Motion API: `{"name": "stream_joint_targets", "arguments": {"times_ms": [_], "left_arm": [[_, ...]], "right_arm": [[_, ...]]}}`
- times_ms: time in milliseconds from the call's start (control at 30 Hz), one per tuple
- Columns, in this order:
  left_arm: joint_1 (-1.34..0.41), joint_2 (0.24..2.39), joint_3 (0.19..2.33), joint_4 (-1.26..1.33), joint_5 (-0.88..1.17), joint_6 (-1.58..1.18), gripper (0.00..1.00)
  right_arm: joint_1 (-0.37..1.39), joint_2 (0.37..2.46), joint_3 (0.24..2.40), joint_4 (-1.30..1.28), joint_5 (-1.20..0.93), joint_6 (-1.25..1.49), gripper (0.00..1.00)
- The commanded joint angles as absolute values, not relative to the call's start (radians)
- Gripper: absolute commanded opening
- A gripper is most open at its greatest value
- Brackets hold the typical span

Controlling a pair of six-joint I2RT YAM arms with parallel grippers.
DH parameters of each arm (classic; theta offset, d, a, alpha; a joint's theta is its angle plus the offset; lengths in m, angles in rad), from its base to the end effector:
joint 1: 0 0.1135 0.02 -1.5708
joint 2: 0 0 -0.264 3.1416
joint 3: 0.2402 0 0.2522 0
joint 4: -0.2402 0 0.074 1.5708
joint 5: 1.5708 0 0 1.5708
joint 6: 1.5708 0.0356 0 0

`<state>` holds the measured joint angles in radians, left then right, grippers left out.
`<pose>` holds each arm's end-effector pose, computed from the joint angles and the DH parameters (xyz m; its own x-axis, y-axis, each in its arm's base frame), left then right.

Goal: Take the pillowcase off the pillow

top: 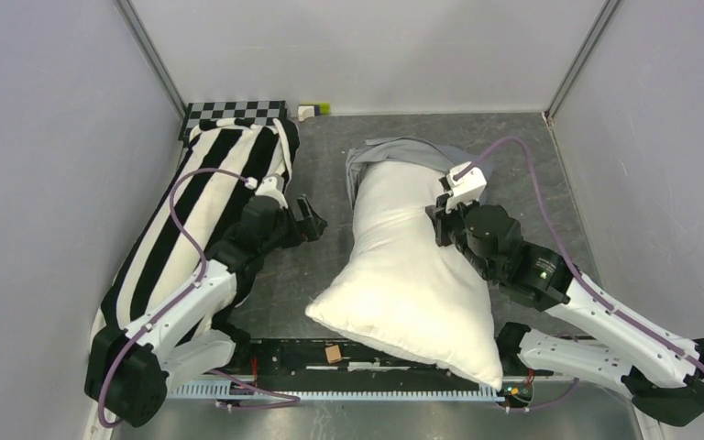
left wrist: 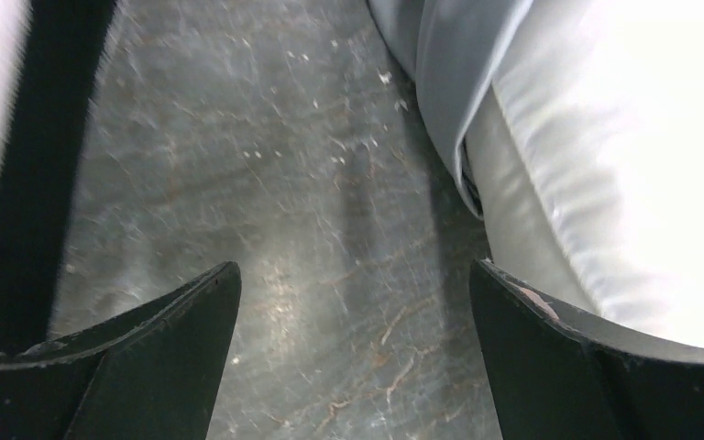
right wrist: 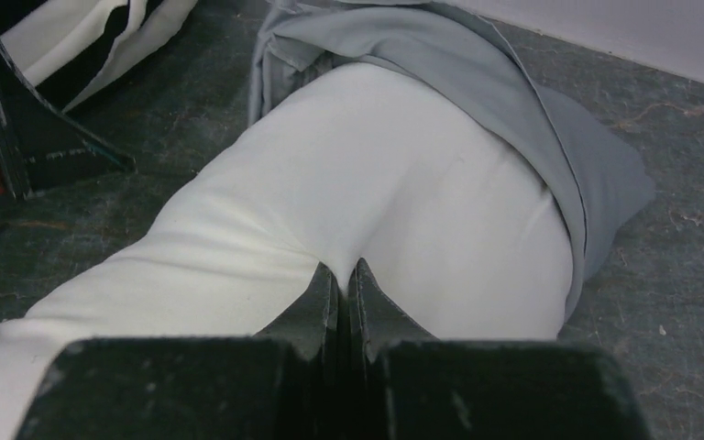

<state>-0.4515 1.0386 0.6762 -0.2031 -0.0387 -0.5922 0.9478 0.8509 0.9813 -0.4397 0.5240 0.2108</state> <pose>0.2065 -0.0986 0.2515 -0.6270 -0.3158 -0.7121 0.0682 0.8883 -0.4541 0.1200 0.1365 0.3714 -0.2626 -0.0550 -0.9633 -0.3785 0.9242 0.0504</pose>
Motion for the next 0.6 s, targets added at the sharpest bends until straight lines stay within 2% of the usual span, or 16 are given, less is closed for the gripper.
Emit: {"name": "stream_joint_targets", "arguments": {"times_ms": [0,367,567], "left_arm": [[-0.508,0.971,0.586,-0.029,-0.028,-0.726,1.00],[-0.574,0.969,0.522,0.097,-0.068,-0.869,1.00],[-0.574,1.005,0.557,0.056,-0.034,-1.042,1.00]], "right_arm": [[0.943,0.816,1.131,-0.209,0.556,0.241,0.00],[0.943,0.841,1.232,-0.009,0.620,0.231,0.00],[0.944,0.835,1.205,0.260,0.669,0.242,0.00]]}}
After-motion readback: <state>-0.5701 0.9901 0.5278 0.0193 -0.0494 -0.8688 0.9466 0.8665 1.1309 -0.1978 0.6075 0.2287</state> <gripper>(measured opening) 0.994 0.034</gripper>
